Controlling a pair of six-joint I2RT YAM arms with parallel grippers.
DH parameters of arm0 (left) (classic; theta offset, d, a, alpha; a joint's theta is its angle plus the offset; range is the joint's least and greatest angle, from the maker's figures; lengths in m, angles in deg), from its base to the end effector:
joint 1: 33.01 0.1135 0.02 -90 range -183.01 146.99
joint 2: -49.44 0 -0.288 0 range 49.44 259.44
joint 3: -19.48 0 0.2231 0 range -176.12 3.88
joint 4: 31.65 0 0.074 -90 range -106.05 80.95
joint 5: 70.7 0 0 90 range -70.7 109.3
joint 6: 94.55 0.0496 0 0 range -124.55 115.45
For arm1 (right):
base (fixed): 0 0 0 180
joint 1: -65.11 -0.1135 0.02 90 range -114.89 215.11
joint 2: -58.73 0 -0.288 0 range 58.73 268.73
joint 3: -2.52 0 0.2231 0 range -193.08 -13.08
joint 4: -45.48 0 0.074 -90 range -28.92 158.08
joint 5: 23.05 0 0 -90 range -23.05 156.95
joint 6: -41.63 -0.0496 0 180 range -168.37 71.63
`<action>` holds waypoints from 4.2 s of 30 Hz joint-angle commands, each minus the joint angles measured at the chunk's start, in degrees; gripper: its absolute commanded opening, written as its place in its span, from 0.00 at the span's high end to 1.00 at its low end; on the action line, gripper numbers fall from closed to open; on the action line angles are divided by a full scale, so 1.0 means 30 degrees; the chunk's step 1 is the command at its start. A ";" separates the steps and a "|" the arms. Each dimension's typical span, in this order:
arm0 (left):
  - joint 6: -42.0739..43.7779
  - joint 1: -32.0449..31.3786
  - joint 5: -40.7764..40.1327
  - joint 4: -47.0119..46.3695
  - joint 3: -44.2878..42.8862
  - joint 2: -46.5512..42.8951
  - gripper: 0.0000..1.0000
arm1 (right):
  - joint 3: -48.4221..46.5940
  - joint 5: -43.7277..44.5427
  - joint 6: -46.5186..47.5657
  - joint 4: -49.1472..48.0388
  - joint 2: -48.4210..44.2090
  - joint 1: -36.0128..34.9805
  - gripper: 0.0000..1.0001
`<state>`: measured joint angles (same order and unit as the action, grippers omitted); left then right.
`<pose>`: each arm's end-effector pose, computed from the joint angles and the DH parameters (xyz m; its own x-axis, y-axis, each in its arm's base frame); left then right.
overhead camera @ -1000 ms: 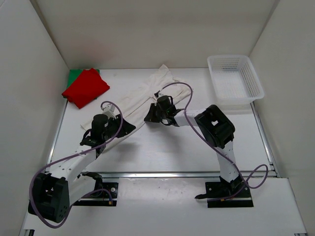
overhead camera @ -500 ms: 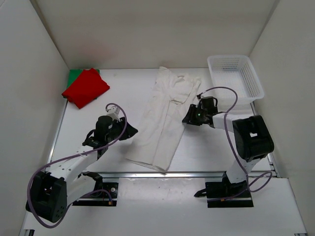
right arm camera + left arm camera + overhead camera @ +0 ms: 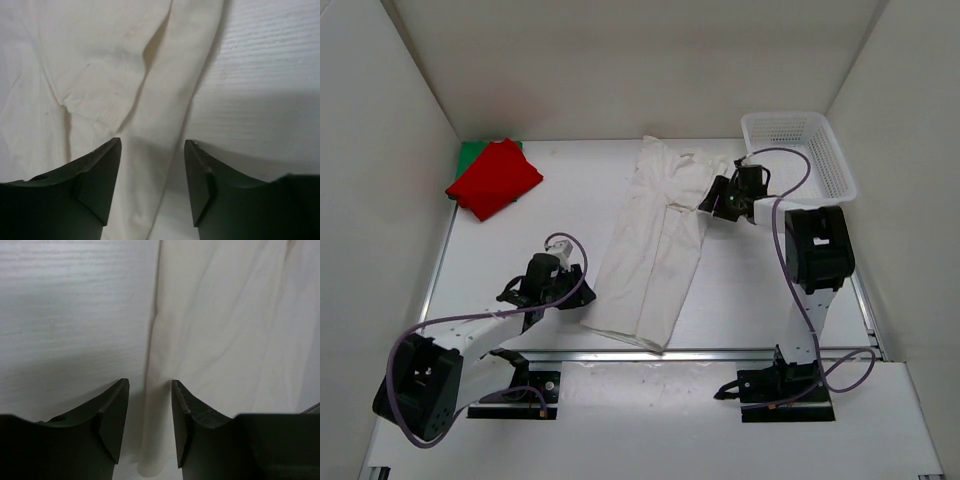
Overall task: Fold and stack the t-shirts
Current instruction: Rotate the tshirt 90 degrees, then grab the bottom of the folded rectangular tshirt with both arms, then fold the folded rectangular tshirt in 1/3 of the way
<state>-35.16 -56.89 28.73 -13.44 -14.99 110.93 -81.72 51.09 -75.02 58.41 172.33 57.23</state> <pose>0.1502 -0.0754 0.1779 -0.8158 -0.1882 -0.5469 0.1040 0.8825 -0.4587 0.4140 0.0710 0.1861 -0.7447 0.3325 -0.5787 0.0021 0.8682 0.4962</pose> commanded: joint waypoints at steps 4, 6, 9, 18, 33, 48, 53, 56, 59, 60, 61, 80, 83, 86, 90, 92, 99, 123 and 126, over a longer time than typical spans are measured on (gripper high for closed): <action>0.1091 -0.1325 0.0692 -0.0079 0.0023 0.1938 0.78 | -0.3134 -0.0573 -0.0022 0.0745 0.2357 -0.0128 0.78; 0.0888 -0.1707 0.1394 0.0183 0.0050 0.2352 0.91 | -0.4360 -0.0951 0.0153 0.1531 0.3319 -0.0506 0.95; -0.0019 -0.2494 0.1720 0.0125 0.1129 0.1129 0.99 | -0.8418 -0.1859 0.1408 0.4044 0.5307 -0.0945 0.96; -0.2981 -0.2766 0.2599 0.0327 0.3099 -0.3709 0.60 | -1.5306 0.0216 0.3260 0.9891 0.6177 -0.1390 0.65; -0.1603 -0.1742 0.3858 0.3431 0.3625 -0.5670 0.24 | 1.0153 -0.1043 0.1065 0.2384 -1.2226 -0.4398 0.69; -0.2483 -0.3641 0.3770 0.4316 0.4007 -0.6289 0.45 | 1.7341 -0.1245 -0.3947 0.3709 -2.0318 -0.8916 0.57; -0.2365 -0.4080 0.4122 0.3730 0.3802 -0.5352 0.41 | 1.7753 -0.1220 -0.4416 0.2623 -1.9705 -0.9413 0.61; -0.2686 -0.4753 0.3683 0.3291 0.3450 -0.4708 0.52 | 1.7958 -0.1453 -0.4503 0.2389 -1.9528 -0.9414 0.74; -0.2629 -0.4872 0.3741 0.3143 0.3361 -0.4180 0.62 | 1.8075 -0.1657 -0.4621 0.2124 -1.9498 -0.9561 0.80; -0.2745 -0.4988 0.3683 0.2998 0.3390 -0.4180 0.66 | 1.8192 -0.1658 -0.4679 0.2065 -1.9469 -0.9793 0.82; -0.2775 -0.5019 0.3769 0.2997 0.3478 -0.4006 0.72 | 1.8309 -0.1890 -0.4709 0.1745 -1.9411 -0.9853 0.85; -0.2049 -0.2067 0.5440 0.7274 -0.0559 -0.6589 1.00 | 1.3891 -0.2682 -0.2341 0.5844 -2.0381 -0.8073 1.00; -0.1283 0.0106 0.5705 0.5844 -0.2962 -0.4658 1.00 | 1.1284 -0.3356 0.0264 0.5521 -1.7716 -0.5699 1.00; -0.0784 0.0518 0.4359 0.4614 -0.5247 -0.1849 1.00 | 0.8853 -0.3091 0.1322 0.5141 -1.5289 -0.4643 0.99; -0.0900 0.0840 0.2925 0.2618 -0.7619 0.2431 1.00 | 0.6390 -0.2975 0.1443 0.3592 -1.1773 -0.3323 1.00; -0.0813 0.1335 0.2279 0.2178 -0.9228 0.4246 1.00 | 0.5191 -0.2974 0.1355 0.2947 -0.9956 -0.2622 1.00; -0.1075 0.2714 0.1604 0.0742 -1.1432 0.8677 1.00 | 0.2496 -0.3883 0.0710 0.0307 -0.5352 -0.1535 1.00; -0.3652 0.3594 0.2161 -0.3799 -1.3490 1.0800 0.57 | -0.1320 -0.2394 0.1530 0.0394 -0.2557 -0.1180 0.68; -0.4149 0.2312 0.1722 -0.4794 -1.1267 0.8952 0.65 | -0.0268 -0.0958 0.1882 0.0016 -0.3938 -0.2088 0.75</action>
<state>-45.54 -46.69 34.35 -23.12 -53.18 145.66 -84.08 43.71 -71.22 62.03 167.17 53.41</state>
